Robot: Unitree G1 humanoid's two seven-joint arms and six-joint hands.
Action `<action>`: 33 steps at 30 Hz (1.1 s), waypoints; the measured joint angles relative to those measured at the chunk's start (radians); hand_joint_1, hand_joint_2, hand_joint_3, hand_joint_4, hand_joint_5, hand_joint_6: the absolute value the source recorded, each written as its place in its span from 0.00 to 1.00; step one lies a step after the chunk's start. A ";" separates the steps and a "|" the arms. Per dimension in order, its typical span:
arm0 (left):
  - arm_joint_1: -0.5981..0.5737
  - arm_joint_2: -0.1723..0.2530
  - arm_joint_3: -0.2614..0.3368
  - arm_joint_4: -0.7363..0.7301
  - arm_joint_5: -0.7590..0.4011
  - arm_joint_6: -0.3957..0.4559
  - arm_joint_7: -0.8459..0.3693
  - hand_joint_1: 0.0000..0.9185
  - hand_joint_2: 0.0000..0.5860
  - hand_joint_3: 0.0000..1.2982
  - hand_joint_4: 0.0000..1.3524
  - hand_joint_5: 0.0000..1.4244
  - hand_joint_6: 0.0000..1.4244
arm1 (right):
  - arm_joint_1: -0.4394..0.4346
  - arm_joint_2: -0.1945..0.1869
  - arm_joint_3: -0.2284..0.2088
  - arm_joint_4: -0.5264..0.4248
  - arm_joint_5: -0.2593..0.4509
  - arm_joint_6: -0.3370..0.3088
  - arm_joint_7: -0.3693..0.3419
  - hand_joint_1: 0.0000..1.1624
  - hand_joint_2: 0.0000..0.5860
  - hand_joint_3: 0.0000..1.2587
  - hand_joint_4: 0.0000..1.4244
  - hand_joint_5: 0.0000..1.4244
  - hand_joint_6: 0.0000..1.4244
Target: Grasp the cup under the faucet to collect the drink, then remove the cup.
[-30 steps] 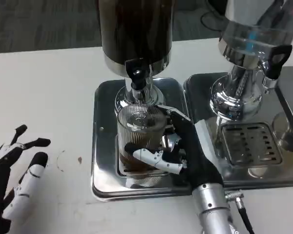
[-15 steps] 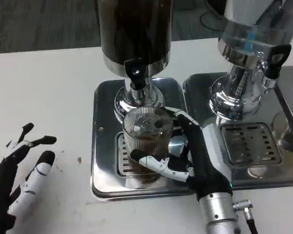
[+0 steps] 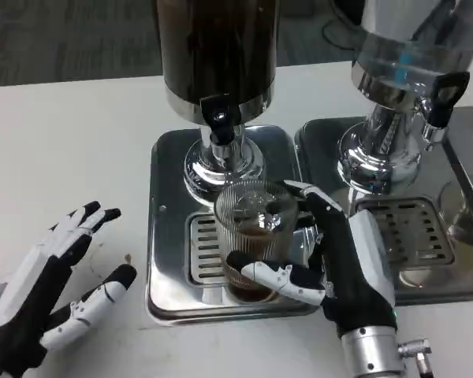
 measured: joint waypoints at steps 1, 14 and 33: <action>0.000 0.004 -0.003 0.000 0.002 0.000 0.000 0.00 0.35 0.04 0.00 0.00 0.00 | 0.008 -0.001 -0.002 -0.010 0.002 0.000 0.003 0.87 0.19 0.39 0.44 0.62 0.93; 0.057 0.116 -0.031 -0.083 0.177 -0.011 0.053 0.00 0.34 0.00 0.00 0.00 0.00 | 0.180 -0.049 0.002 -0.236 0.020 -0.056 0.071 0.87 0.19 0.39 0.43 0.62 0.94; 0.280 0.045 -0.012 -0.400 0.271 0.139 0.117 0.00 0.34 0.00 0.00 0.00 0.00 | 0.406 -0.112 0.017 -0.515 0.021 -0.085 0.194 0.87 0.19 0.39 0.43 0.63 0.93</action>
